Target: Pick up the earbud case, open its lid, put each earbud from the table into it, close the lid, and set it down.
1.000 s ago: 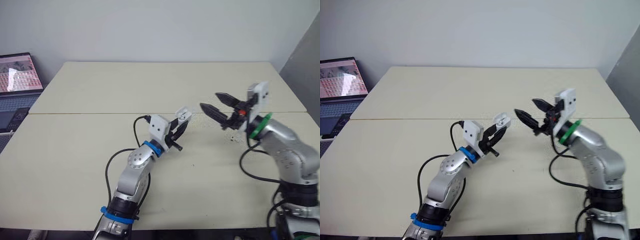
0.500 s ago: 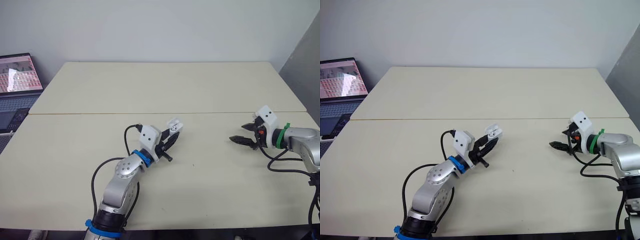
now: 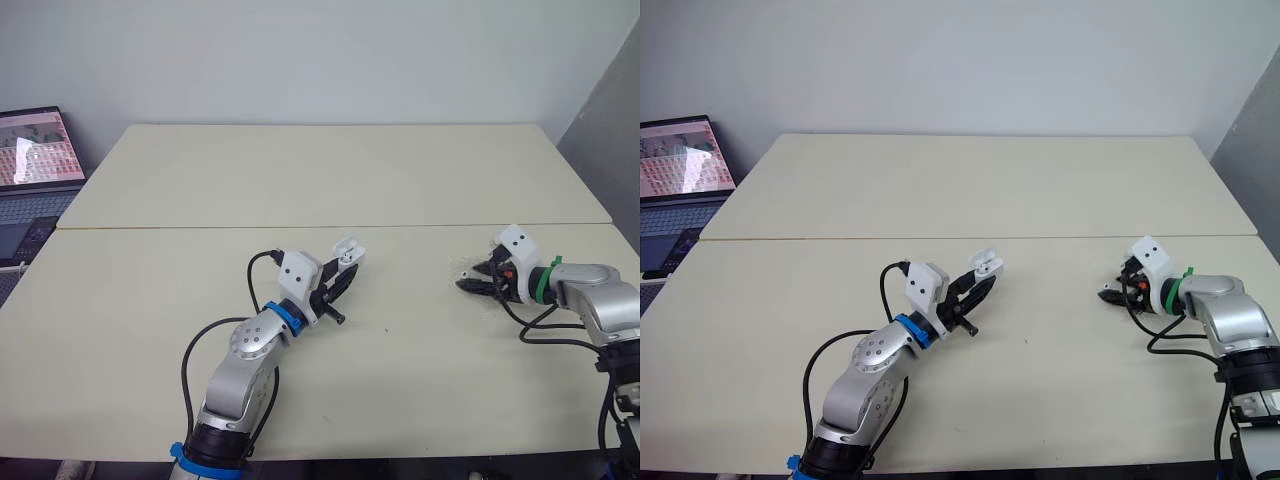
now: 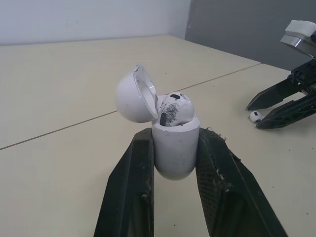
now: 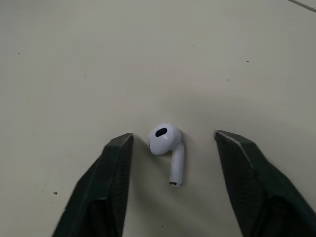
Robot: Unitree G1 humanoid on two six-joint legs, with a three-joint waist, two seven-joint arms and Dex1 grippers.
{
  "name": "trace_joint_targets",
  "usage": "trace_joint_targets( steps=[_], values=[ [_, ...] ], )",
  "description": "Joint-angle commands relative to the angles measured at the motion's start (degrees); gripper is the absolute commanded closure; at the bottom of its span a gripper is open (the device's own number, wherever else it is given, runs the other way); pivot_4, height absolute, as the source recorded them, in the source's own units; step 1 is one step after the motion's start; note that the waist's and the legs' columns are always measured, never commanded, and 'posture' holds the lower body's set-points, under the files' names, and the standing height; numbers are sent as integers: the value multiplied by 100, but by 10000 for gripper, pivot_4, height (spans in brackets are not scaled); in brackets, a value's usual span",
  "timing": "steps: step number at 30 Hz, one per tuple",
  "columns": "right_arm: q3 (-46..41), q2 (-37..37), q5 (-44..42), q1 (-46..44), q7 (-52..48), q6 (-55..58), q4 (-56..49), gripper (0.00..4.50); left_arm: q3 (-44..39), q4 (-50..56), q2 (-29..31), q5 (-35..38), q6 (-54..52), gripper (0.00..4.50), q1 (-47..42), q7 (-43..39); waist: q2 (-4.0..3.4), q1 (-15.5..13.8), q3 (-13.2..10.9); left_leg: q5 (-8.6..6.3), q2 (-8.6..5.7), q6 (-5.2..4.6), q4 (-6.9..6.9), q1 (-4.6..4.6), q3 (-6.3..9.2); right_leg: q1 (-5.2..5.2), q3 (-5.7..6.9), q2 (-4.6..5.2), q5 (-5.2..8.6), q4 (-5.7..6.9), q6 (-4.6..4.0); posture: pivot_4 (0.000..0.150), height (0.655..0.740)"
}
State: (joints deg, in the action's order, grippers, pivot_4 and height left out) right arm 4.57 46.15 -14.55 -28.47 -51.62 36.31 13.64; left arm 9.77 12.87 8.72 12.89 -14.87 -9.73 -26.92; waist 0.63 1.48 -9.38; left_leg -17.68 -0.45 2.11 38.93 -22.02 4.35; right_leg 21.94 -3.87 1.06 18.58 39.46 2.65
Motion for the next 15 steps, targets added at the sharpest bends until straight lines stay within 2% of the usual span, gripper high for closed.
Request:
trace_joint_targets(
  steps=[1, 4, 9, 12, 15],
  values=[
    [-52, 17, 13, 75, -154, -62, -218, 30298, 26, 254, -17, 44, 23, 37114, -43, 0, 0, 0, 0, 0, 0, 0, 0, 0, 0, 0, 0, 0, 0, 0, 0, 1500, 7400],
    [-48, 82, 33, 161, -225, -68, -354, 40618, 16, 251, -15, 55, 13, 37114, -46, -2, 0, 0, 0, 0, 0, 0, 0, 0, 0, 0, 0, 0, 0, 0, 0, 1500, 7400],
    [-123, 347, -73, 390, -745, -430, -716, 41019, -10, 254, -18, 84, -24, 37114, -43, 3, 0, -7, 0, 0, -1, 0, 0, -1, 0, 0, 2, 0, 0, -1, 0, 1500, 7400],
    [-159, 657, -178, 684, -1507, -1148, -1137, 41019, -23, 259, -18, 91, -45, 37114, -45, 5, 0, -12, 0, 0, -1, -1, 1, -1, 0, 0, 2, 1, 0, -1, 0, 1500, 7400],
    [30, 1287, -42, 1199, -2454, -1933, -1651, 41019, -35, 254, -11, 103, -64, 37114, -50, -4, 0, -24, 0, 0, -1, -1, 1, -1, 1, 0, 5, 1, 0, -2, 0, 1500, 7400]
  ],
)
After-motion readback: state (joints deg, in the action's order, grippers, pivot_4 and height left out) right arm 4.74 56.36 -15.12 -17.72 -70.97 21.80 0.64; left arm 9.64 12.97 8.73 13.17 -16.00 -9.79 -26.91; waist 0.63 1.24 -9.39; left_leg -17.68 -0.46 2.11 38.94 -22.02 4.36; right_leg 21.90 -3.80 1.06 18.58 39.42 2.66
